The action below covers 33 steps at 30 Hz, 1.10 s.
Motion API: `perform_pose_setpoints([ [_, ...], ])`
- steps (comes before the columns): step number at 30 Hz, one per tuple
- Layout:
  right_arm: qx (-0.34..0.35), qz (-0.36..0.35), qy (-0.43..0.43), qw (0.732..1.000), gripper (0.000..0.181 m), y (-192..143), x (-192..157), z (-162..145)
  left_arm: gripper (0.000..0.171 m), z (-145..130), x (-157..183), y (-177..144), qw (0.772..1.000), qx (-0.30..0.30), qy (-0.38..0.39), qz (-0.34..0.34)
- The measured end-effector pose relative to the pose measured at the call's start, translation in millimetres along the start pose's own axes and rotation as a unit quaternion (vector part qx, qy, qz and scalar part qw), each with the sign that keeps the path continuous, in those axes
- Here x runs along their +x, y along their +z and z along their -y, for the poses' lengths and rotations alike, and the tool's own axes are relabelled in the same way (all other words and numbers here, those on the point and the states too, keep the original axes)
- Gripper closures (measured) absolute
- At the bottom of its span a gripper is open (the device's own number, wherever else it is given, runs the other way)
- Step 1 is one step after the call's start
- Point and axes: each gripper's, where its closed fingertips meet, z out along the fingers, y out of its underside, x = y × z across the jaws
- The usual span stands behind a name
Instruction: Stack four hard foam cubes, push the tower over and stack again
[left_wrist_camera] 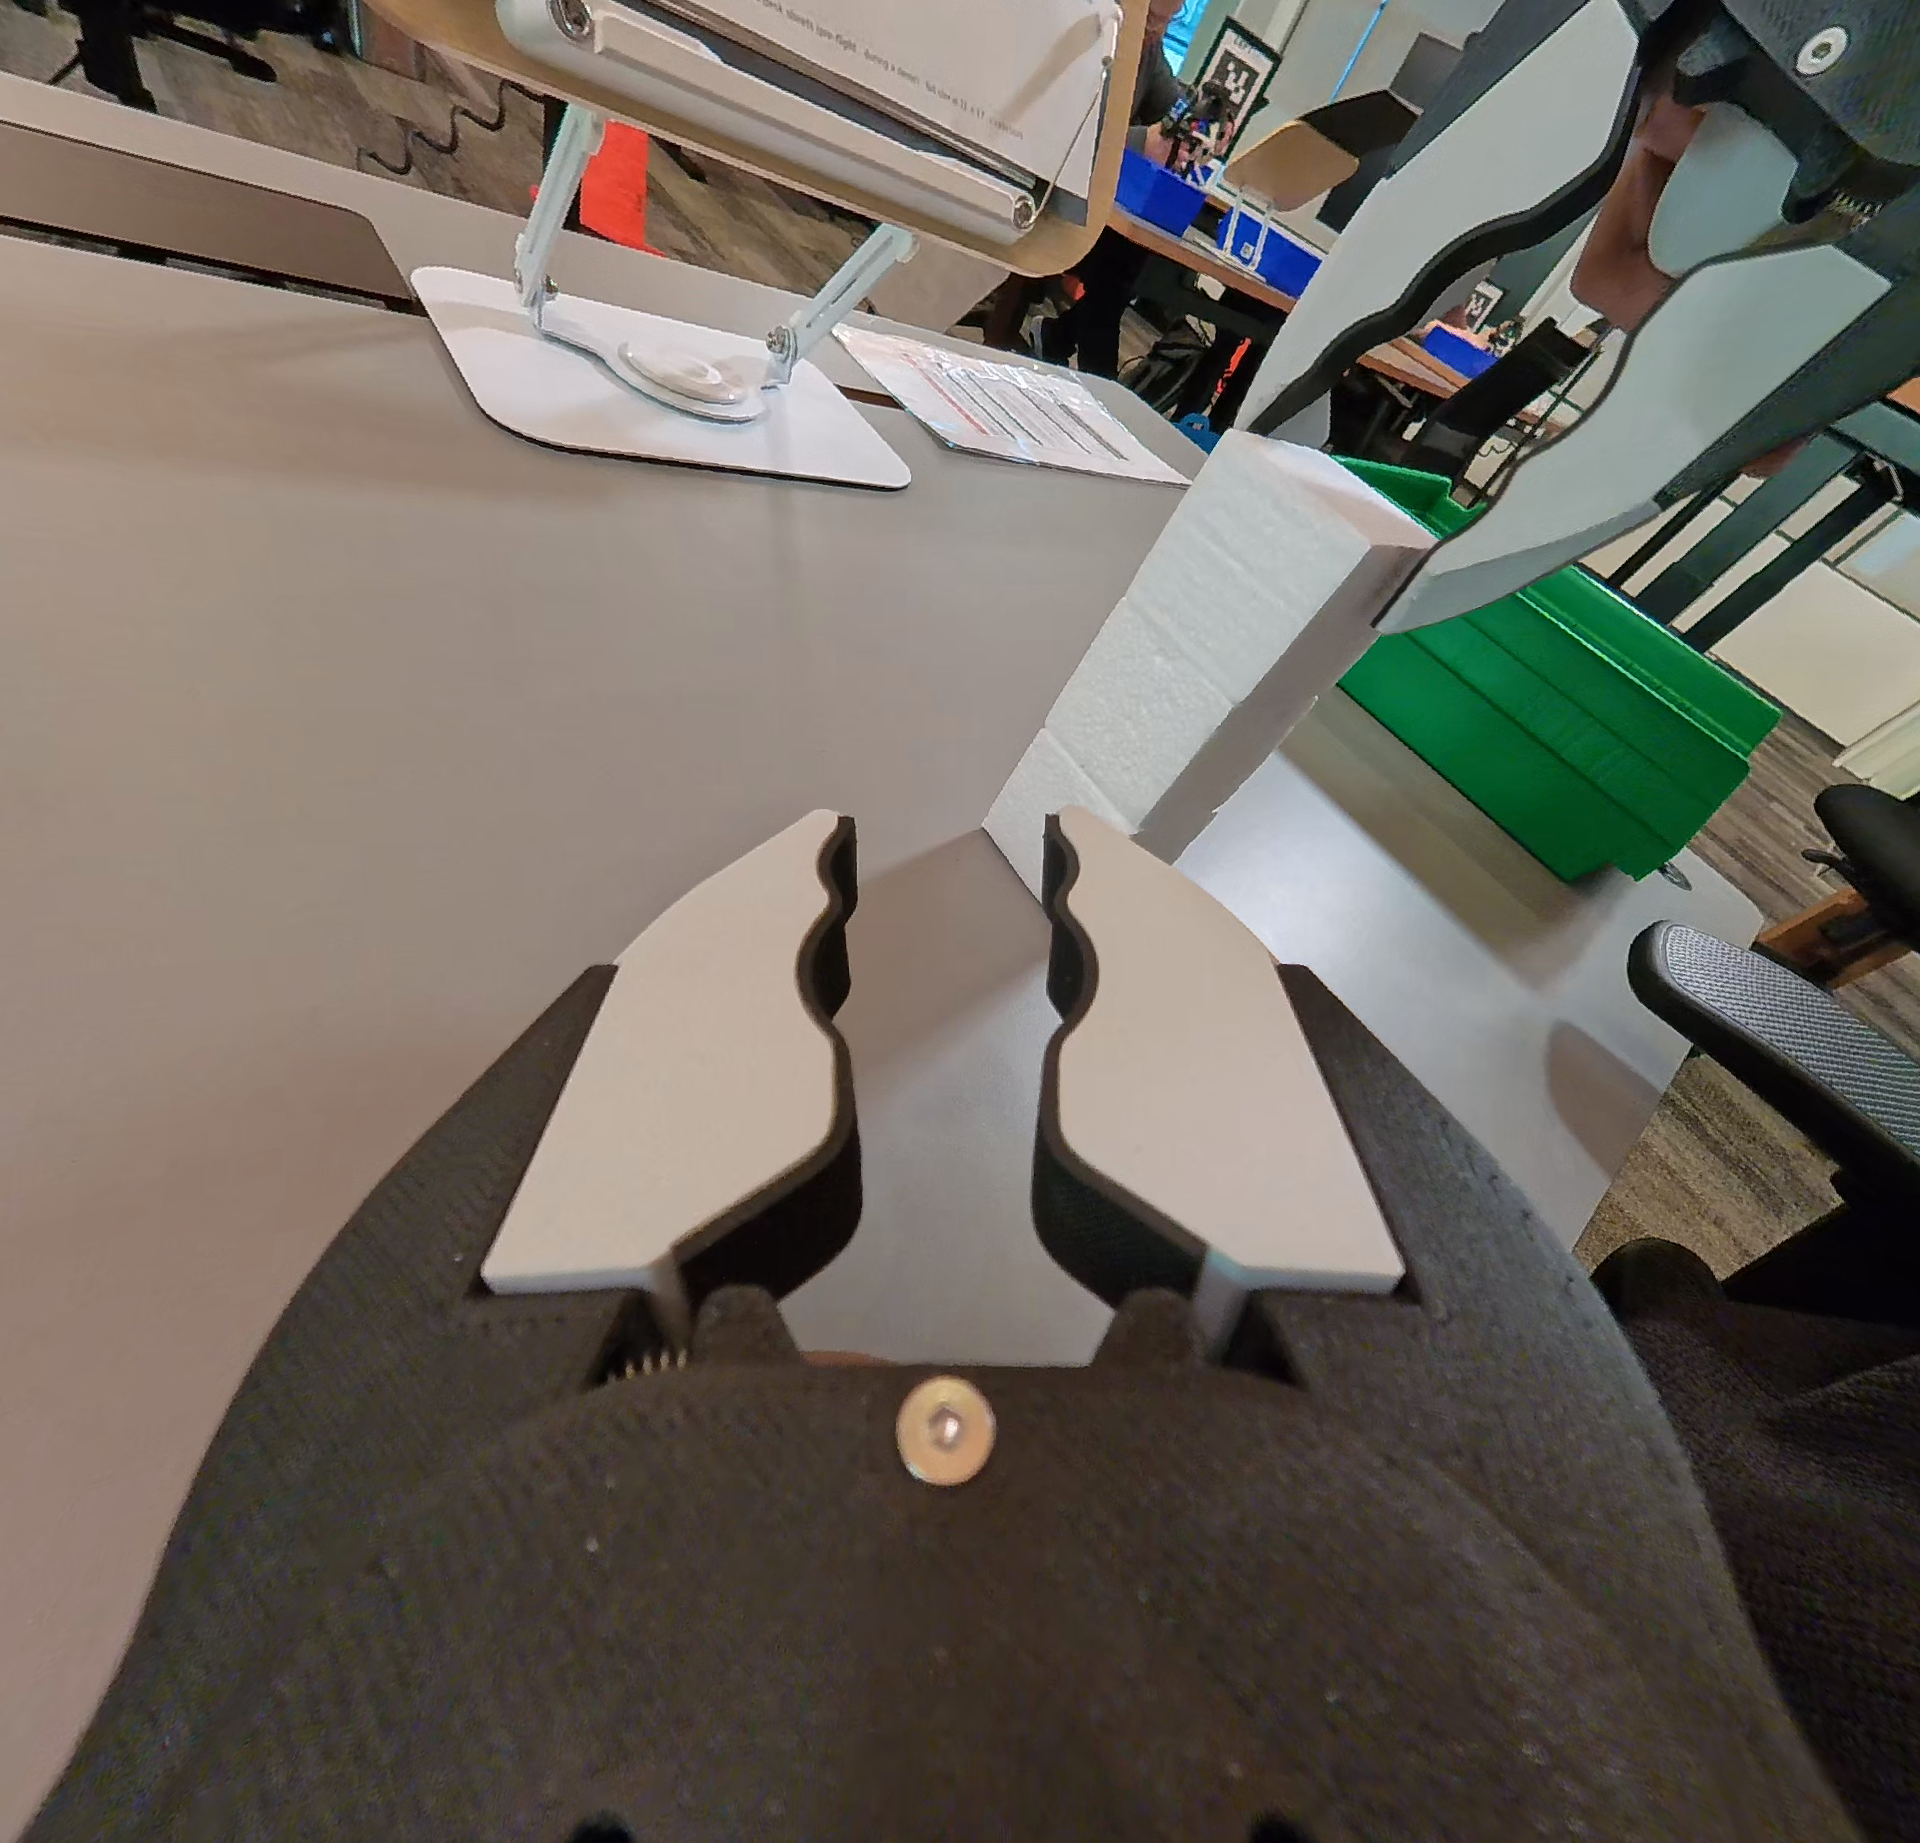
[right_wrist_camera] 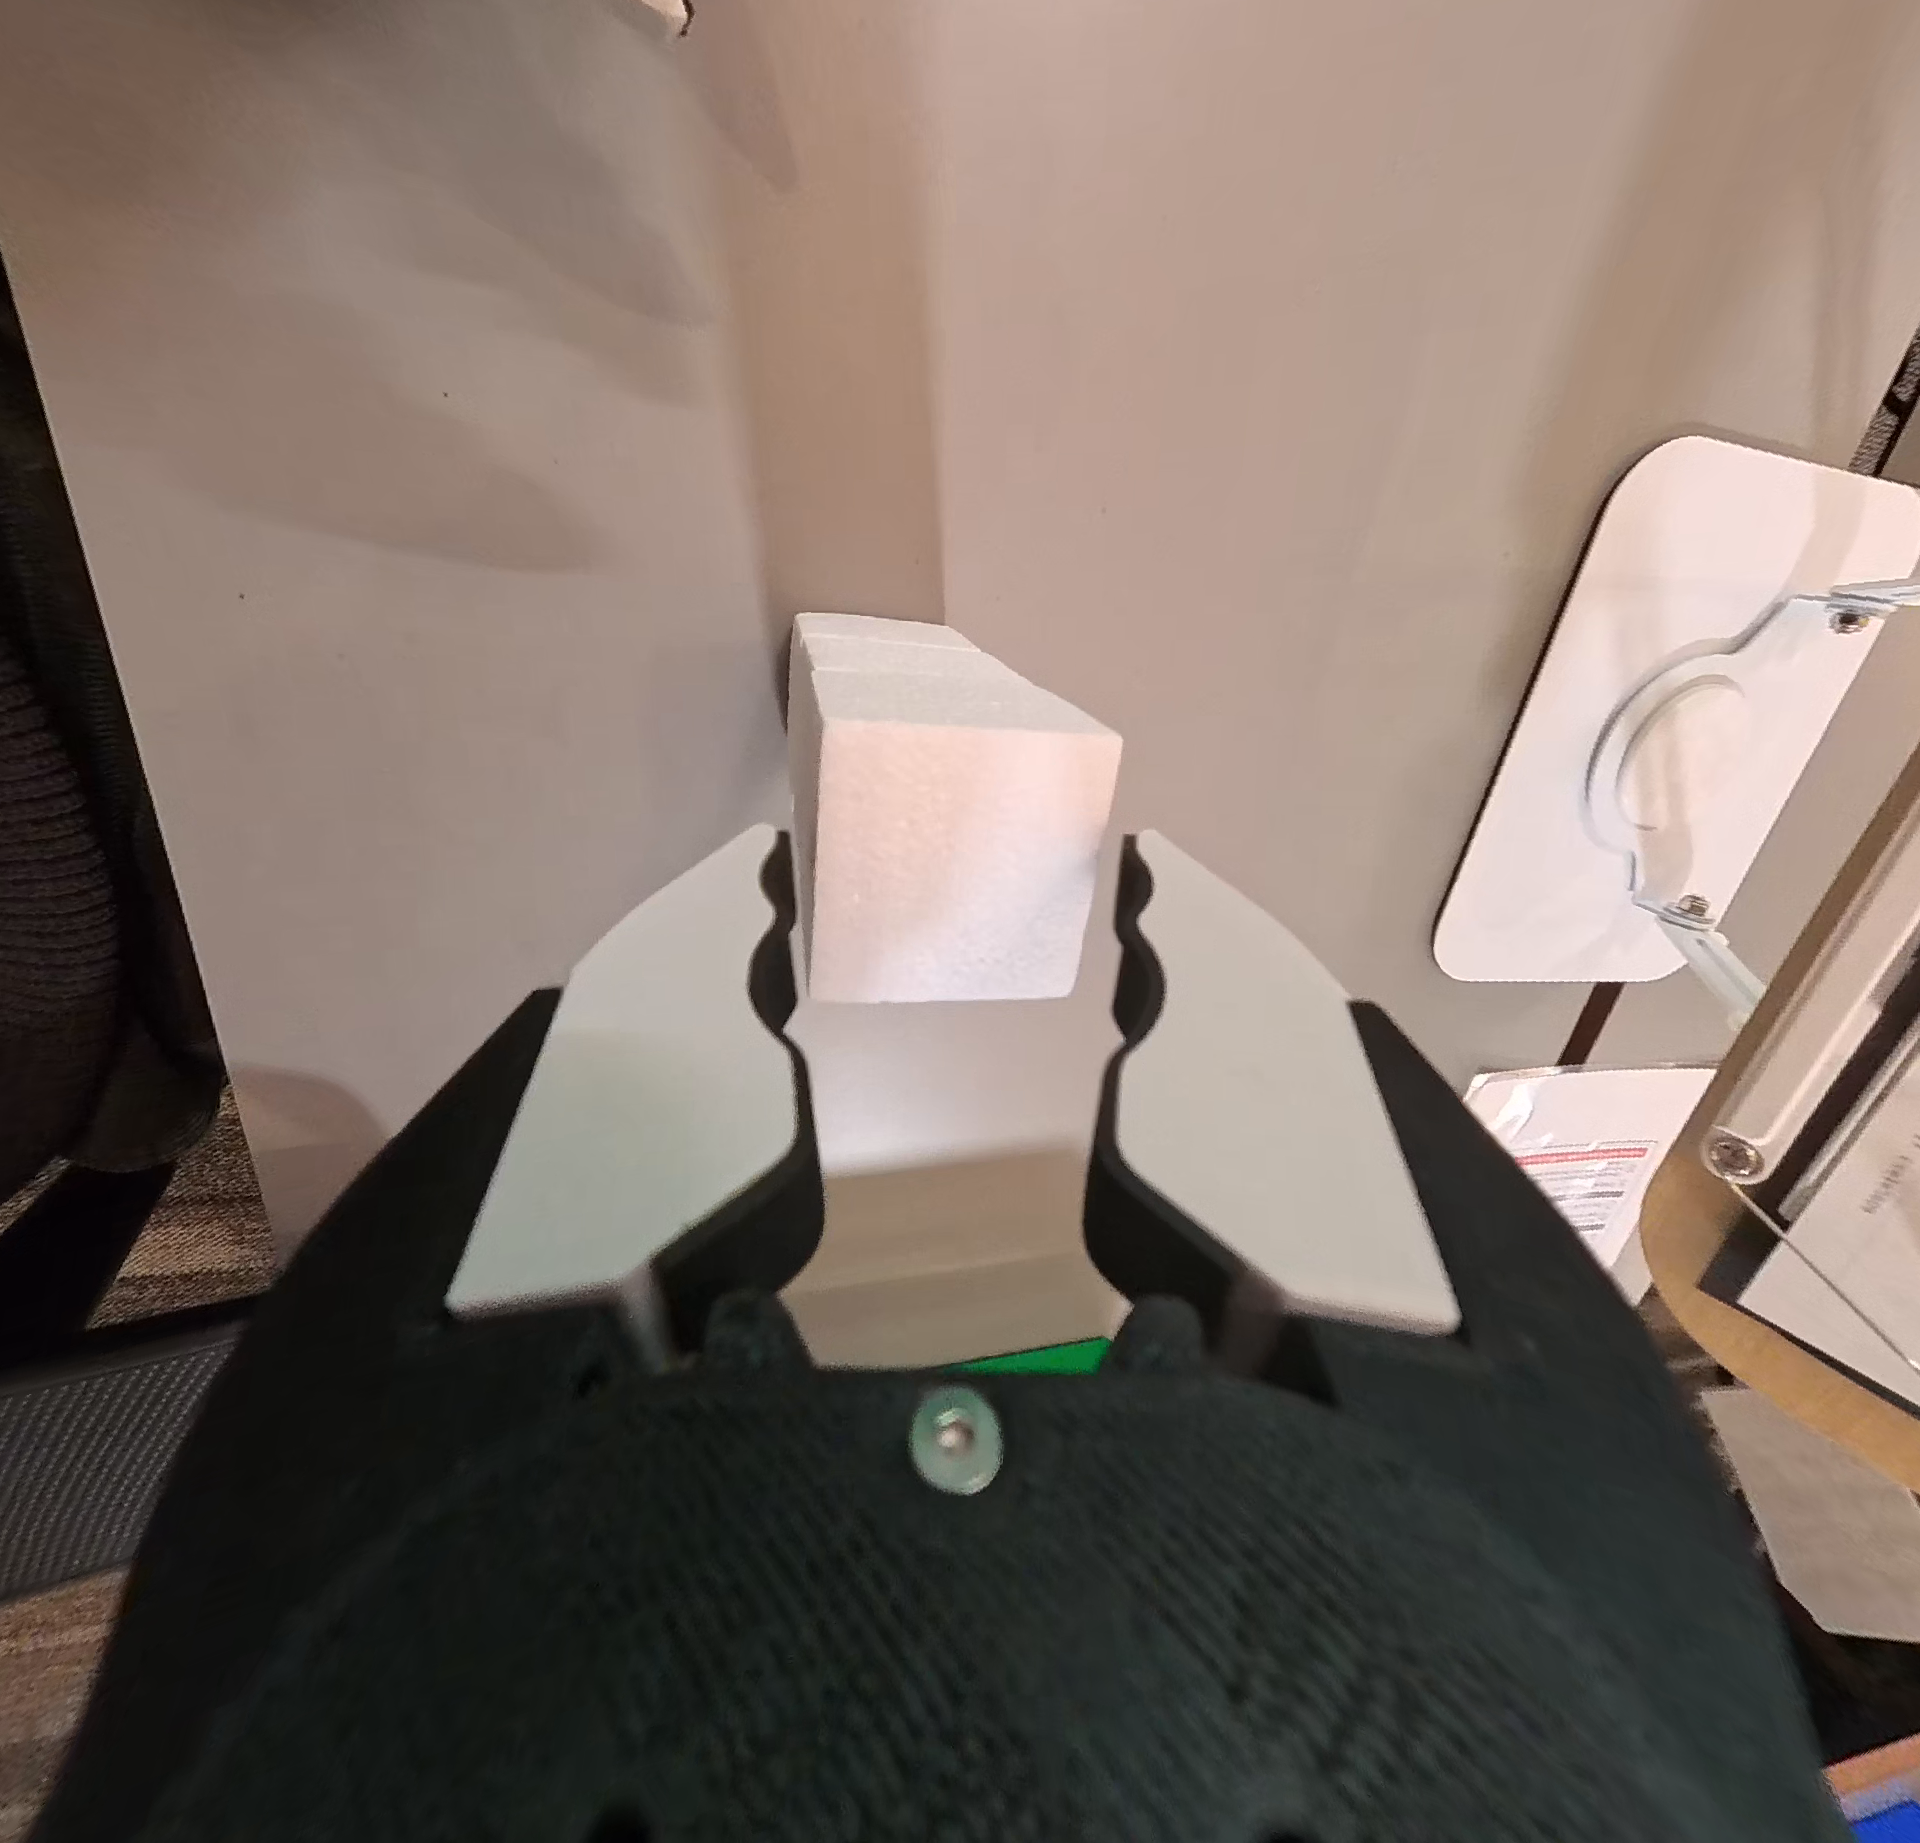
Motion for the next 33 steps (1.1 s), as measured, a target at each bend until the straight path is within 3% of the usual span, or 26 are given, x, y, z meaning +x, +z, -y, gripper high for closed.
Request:
perform_pose_setpoints([
  [8, 0.016, -0.009, 0.006, 1.0, 0.117, -11, 3, 5, 0.136, 0, 0, 0, 1.0, 0.001, 0.0, 0.001],
  [20, 0.193, -0.058, 0.111, 0.973, 0.12, -66, 41, 74, 0.136, 4, -3, 0, 1.0, 0.01, 0.0, 0.009],
  [26, 0.236, -0.039, 0.089, 0.967, 0.111, -58, 60, 151, 0.136, 13, -13, -4, 0.998, 0.035, 0.006, 0.044],
  [33, 0.24, 0.013, 0.042, 0.97, 0.106, -16, 80, 293, 0.134, 31, -31, -18, 0.991, 0.086, 0.008, 0.1],
])
